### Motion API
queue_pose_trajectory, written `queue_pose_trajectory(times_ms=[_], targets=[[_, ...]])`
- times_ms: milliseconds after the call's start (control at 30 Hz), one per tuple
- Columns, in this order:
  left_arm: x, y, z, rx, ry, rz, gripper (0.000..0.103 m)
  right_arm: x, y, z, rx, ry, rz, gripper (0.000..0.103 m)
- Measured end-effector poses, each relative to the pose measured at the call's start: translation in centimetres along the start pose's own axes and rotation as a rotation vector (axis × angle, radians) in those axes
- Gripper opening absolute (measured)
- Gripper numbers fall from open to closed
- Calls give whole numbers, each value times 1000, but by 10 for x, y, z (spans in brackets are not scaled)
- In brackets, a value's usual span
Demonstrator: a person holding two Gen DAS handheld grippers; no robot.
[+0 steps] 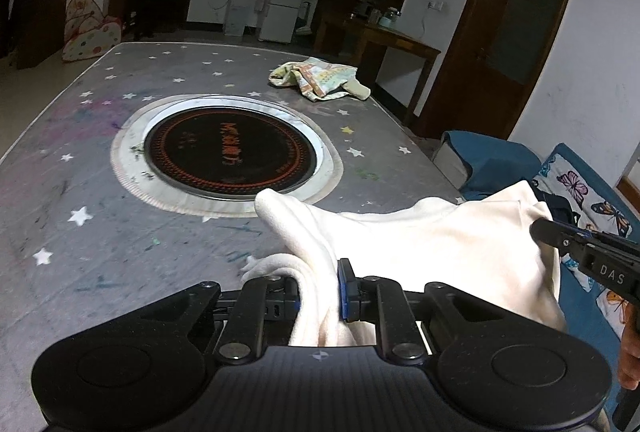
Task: Fold clothes
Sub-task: 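Lay the folded hem down and open both grippers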
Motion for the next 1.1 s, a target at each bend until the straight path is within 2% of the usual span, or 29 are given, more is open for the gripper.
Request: queue_pose_trajectory(times_ms=[267,500,633,767,933,1100], targets=[[28,22,-4,16,1,61,18,18,25,-21,12,55,54,7],[31,30,5,30,-13,81,28,31,47,-33,41,79,120,8],[30,32,11,36,-36,82,41,36,57,-38,34,105,159,9],[26,30,19,38,-56,75,44,39,61,-46,44,143,180,9],[21,21,24,28,-89,40,44,39,51,-43,78,112,150,9],[20,11,24,21,-98,7,42,51,45,-24,91,30,144,9]])
Point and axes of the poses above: each gripper's, at about its wrist camera, not at the fingertips, and x roughly the way its jaws point, z to its left, y to its underside, the point moved 4 cm from there along x, roughly the way its jaws point, and after that the axes turned 15 degrees about -z, right-handed, at the moved point
